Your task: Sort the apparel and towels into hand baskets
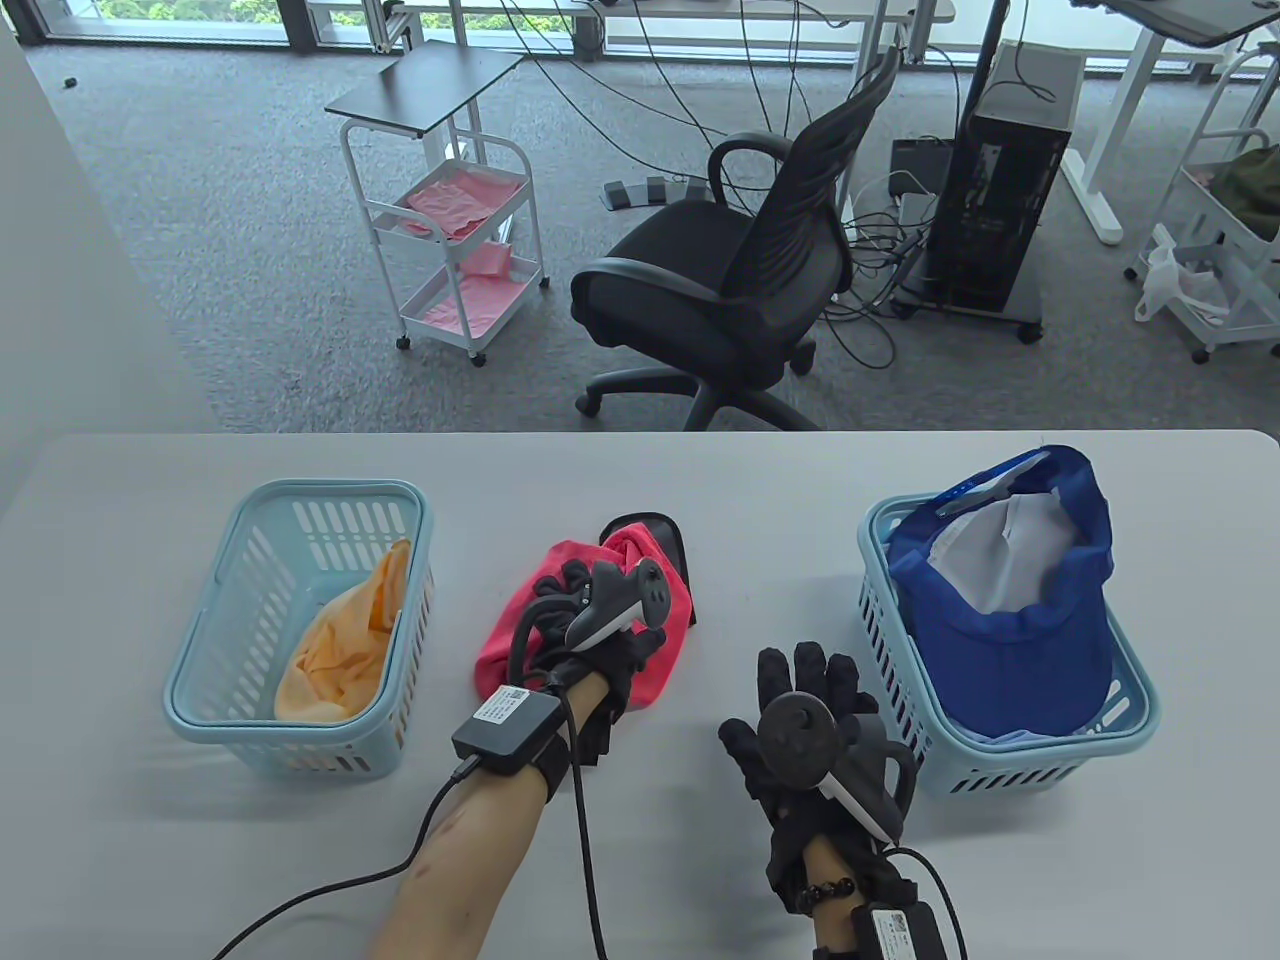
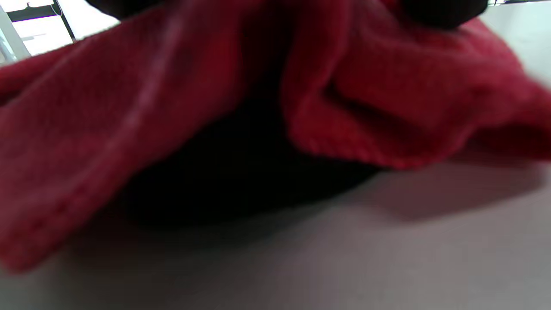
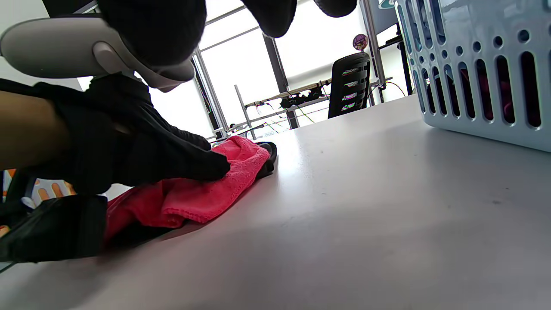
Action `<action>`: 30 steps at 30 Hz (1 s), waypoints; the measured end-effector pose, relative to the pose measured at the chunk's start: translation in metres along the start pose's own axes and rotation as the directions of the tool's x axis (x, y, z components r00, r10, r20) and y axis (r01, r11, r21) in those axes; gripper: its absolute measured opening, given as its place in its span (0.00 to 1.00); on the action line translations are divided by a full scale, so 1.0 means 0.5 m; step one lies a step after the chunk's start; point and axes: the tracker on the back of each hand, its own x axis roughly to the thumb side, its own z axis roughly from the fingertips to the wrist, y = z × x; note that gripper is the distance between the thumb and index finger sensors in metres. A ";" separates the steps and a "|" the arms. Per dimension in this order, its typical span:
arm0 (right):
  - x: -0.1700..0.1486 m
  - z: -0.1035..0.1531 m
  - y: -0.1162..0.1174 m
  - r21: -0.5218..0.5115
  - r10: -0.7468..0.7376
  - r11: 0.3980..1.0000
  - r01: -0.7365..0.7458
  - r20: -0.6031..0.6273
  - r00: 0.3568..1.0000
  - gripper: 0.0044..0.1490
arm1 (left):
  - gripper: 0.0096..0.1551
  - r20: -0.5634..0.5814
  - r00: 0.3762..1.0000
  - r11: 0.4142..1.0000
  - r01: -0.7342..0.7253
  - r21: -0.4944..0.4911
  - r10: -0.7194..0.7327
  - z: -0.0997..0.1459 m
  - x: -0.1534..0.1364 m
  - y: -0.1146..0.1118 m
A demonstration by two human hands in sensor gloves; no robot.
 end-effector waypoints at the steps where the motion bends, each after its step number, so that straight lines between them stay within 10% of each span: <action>1: -0.002 -0.001 0.001 0.009 0.000 1.000 0.000 -0.010 1.000 0.51 | 0.56 0.001 1.000 1.000 0.005 -0.001 -0.005 -0.003 -0.002 -0.006; 15: -0.007 -0.003 0.003 0.025 -0.024 0.999 0.025 -0.035 0.999 0.51 | 0.34 -0.064 0.995 0.980 0.091 0.180 -0.081 -0.002 0.003 0.002; 30: -0.008 -0.005 0.001 0.024 -0.038 0.999 0.038 -0.030 0.999 0.51 | 0.28 -0.080 0.977 0.955 -0.171 0.242 0.196 0.027 -0.073 0.090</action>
